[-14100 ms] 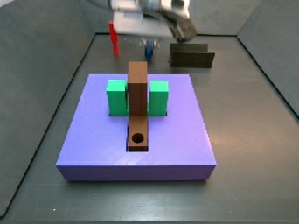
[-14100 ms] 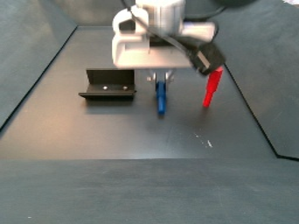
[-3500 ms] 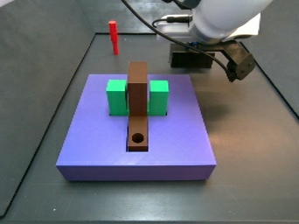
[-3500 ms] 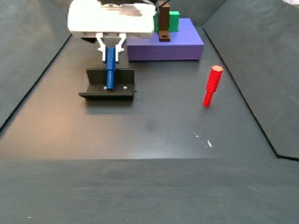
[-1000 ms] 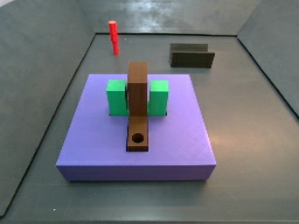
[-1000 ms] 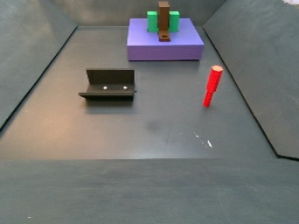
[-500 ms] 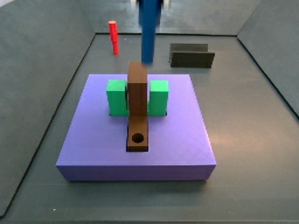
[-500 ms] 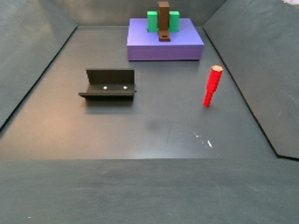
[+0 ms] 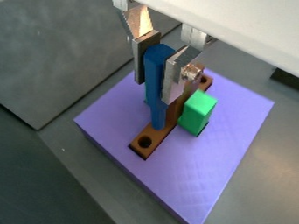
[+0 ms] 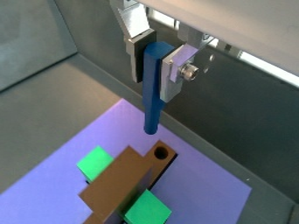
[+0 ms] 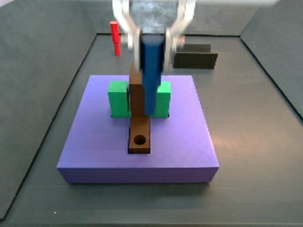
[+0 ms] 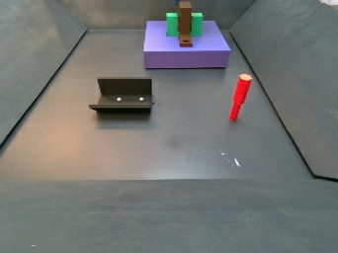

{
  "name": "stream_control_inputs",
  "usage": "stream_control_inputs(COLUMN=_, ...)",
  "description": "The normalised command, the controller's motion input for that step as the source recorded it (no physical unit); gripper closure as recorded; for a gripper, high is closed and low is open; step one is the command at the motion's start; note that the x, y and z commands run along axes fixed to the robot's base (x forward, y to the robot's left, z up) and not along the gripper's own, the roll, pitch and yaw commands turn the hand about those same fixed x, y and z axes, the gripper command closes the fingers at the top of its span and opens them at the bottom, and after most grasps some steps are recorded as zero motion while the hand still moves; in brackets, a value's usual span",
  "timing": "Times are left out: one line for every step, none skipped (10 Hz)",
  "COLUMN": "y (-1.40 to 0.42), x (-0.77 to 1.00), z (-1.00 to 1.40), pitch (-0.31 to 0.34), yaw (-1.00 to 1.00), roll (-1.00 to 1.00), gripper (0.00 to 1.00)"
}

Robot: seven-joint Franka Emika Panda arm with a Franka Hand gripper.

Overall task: Pick up the blue object. Move up. Place the blue object on the fixture. Regrasp the blue object. Move to above the board. Insert the blue object.
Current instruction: Insert the blue object.

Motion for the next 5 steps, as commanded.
stream_control_inputs(y=-0.15, x=-0.05, z=-0.49, pitch=0.000, yaw=0.01, roll=0.04, gripper=1.00)
stream_control_inputs(y=-0.18, x=-0.01, z=-0.44, pitch=0.004, yaw=0.04, roll=0.10, gripper=1.00)
stream_control_inputs(y=-0.10, x=0.00, z=-0.42, pitch=0.019, yaw=0.00, roll=0.09, gripper=1.00)
stream_control_inputs(y=-0.02, x=-0.01, z=-0.37, pitch=0.011, yaw=0.00, roll=0.07, gripper=1.00)
stream_control_inputs(y=0.00, x=-0.03, z=-0.32, pitch=0.000, yaw=0.00, roll=0.01, gripper=1.00)
